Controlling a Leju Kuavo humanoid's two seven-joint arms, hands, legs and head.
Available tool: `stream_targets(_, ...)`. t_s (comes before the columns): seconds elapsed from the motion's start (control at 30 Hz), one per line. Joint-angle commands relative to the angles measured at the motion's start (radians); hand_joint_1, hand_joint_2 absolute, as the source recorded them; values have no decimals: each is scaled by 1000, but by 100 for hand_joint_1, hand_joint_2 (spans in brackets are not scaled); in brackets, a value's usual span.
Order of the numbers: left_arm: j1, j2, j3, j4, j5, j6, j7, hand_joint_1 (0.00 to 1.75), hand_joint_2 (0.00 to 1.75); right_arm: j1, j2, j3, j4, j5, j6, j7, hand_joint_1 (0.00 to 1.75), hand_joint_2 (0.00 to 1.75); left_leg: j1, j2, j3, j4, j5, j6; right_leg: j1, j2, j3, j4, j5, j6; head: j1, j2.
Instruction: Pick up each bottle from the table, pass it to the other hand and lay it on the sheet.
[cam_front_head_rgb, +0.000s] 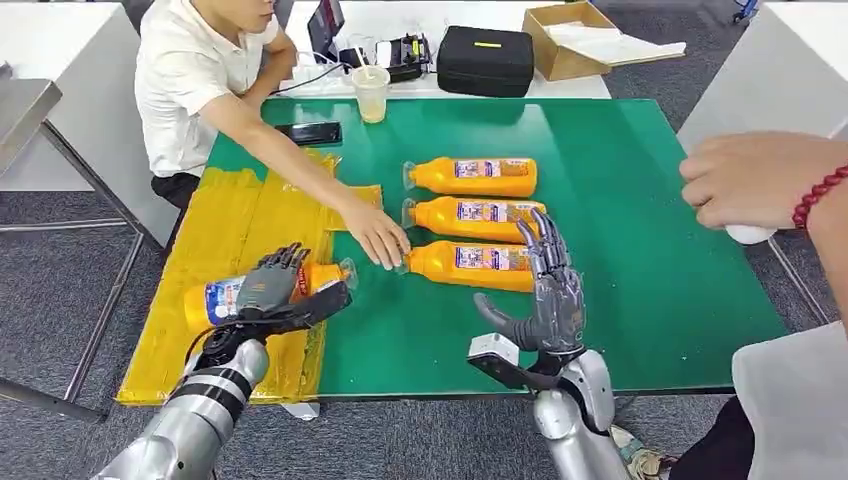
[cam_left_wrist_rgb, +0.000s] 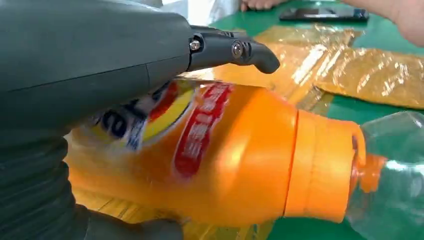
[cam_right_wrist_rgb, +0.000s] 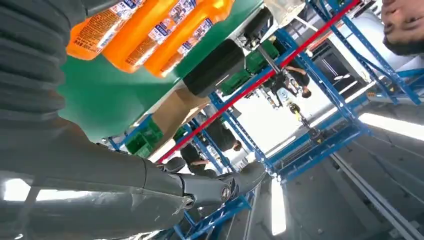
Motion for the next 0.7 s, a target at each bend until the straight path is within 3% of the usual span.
stream_targets(0.03, -23, 1, 29, 129, 8, -78, -33, 0, 175, -52, -5, 11, 110, -8, 9, -8, 0, 175, 1, 5, 5, -1, -1, 0, 1, 3, 4, -2, 0, -4, 0, 0)
stream_targets(0.3, -23, 1, 29, 129, 8, -78, -33, 0, 175, -52, -5, 11, 110, -8, 9, -8, 0, 175, 0, 4, 6, -1, -1, 0, 1, 1, 5, -2, 0, -3, 0, 0)
stream_targets(0.47, -5, -4, 23, 78, 79, -60, -138, 0, 175, -51, -9, -1, 128, -22, 3, -17, 0, 175, 1, 4, 6, -1, -1, 0, 1, 2, 5, -2, 0, -4, 0, 0)
stream_targets(0.57, 107, -44, -4, -167, 156, 47, -219, 0, 175, -11, -7, -13, 80, -10, -4, -10, 0, 175, 1, 4, 6, -1, -2, 0, 2, 1, 7, -2, 0, -5, 0, 0)
stream_targets(0.7, 390, -64, -187, -749, 162, 75, -200, 0, 175, 84, -2, -49, -36, 27, -6, 31, 0, 175, 0, -1, 2, 0, -1, 1, 0, -3, 2, -1, -1, -2, 0, 0)
